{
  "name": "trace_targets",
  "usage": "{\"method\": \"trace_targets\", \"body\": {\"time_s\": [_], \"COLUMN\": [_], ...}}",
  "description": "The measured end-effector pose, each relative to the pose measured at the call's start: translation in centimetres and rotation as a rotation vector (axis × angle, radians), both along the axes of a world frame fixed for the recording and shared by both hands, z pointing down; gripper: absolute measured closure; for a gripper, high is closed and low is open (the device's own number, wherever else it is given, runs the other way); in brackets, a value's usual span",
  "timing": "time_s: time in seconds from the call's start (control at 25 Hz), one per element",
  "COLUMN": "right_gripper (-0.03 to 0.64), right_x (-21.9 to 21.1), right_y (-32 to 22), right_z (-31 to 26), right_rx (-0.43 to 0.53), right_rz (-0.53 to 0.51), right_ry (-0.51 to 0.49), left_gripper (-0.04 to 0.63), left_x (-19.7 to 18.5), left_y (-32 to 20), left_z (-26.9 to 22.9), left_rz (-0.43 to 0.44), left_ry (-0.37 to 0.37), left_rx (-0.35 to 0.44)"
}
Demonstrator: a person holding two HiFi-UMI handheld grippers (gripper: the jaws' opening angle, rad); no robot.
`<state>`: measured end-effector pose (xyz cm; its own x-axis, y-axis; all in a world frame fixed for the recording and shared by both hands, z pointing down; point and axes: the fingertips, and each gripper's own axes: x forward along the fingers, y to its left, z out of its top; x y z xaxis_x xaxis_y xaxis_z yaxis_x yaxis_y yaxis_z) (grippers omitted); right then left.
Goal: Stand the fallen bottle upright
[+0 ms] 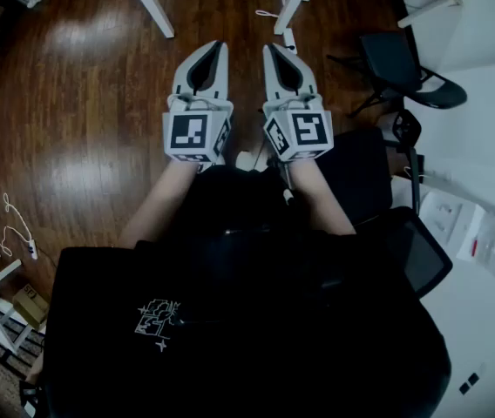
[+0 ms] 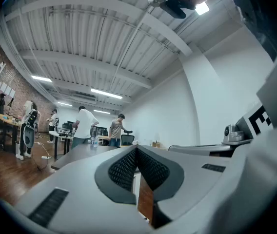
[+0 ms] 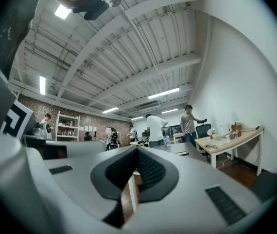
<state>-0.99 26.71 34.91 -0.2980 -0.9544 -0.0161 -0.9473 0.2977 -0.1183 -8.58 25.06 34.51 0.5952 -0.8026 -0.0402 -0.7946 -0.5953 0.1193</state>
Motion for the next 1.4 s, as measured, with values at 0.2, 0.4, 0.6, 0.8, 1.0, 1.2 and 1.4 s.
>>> {"method": "trace_targets", "body": {"time_s": [0.2,0.4,0.6,0.8,1.0,1.2,1.4], "right_gripper": [0.592,0.592,0.592,0.592,0.592,0.592,0.592], "right_x": [0.7,2.0,2.6,3.2,3.4,3.7,3.5], "right_y": [-0.2,-0.4,-0.7,-1.8,-3.7,-7.6,-12.6], "right_z": [0.4,0.8,1.5,1.8,2.3,2.8,2.7], "right_rx": [-0.008,-0.008,-0.021,-0.031,-0.035,-0.038,-0.035], "right_rz": [-0.005,-0.013,-0.031,-0.038,-0.032,-0.014,0.012], "right_ry": [-0.003,-0.009,-0.014,-0.008,-0.004,0.002,0.003], "left_gripper": [0.597,0.597,0.597,0.597,0.597,0.598,0.598], "left_x": [0.7,2.1,2.2,2.9,3.1,3.5,3.3], "left_y": [-0.3,-0.4,-1.0,-2.1,-4.1,-8.2,-13.4], "left_z": [0.1,0.3,0.8,1.0,1.8,2.2,2.0], "left_rz": [-0.007,-0.019,-0.044,-0.044,-0.039,-0.015,0.008], "left_ry": [-0.013,-0.02,-0.038,-0.034,-0.042,-0.037,-0.025], "left_rx": [-0.006,-0.015,-0.007,-0.02,0.003,-0.001,0.003]}}
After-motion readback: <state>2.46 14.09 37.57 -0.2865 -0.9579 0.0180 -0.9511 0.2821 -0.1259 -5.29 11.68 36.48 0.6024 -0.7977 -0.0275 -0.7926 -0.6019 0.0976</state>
